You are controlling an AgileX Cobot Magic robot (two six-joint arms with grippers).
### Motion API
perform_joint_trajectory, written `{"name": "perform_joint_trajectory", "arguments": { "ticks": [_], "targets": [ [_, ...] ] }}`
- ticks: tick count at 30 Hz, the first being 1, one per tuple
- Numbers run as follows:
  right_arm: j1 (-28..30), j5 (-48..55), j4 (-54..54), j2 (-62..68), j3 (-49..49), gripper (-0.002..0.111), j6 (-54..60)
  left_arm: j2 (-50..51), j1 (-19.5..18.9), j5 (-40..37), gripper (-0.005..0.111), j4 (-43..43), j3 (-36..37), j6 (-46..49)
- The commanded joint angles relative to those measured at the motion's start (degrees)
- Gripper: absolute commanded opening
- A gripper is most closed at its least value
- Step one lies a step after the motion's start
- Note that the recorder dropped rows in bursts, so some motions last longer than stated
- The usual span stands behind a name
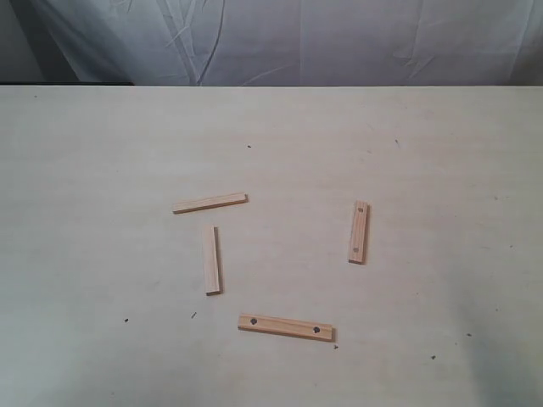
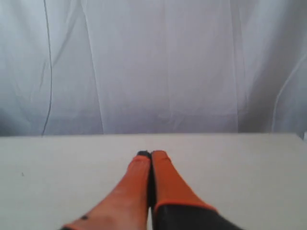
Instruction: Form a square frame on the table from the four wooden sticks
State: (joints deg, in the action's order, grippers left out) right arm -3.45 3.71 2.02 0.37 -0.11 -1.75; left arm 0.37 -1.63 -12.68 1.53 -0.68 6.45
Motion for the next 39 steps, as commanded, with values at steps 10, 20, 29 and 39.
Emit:
{"name": "perform_joint_trajectory", "arguments": {
  "ticks": [10,20,29,39],
  "targets": [
    [0.32,-17.44,-0.08,-0.37,0.11,0.000,-0.04,-0.37,-0.11,25.82,0.000,0.83,0.25,0.05],
    [0.32,-13.08,8.97,0.08,-2.61,-0.001,2.29,0.23,-0.11,27.69,0.000,-26.12,-3.92,-4.09],
    [0.32,25.05,8.43,30.83,-30.74,-0.001,3.70,38.50,-0.11,-4.40,0.000,-33.10,-36.11,20.56],
    [0.32,22.29,16.65,60.43,-38.79,-0.001,3.44,77.89,-0.11,-20.22,0.000,-32.18,-47.50,18.51]
  ]
}}
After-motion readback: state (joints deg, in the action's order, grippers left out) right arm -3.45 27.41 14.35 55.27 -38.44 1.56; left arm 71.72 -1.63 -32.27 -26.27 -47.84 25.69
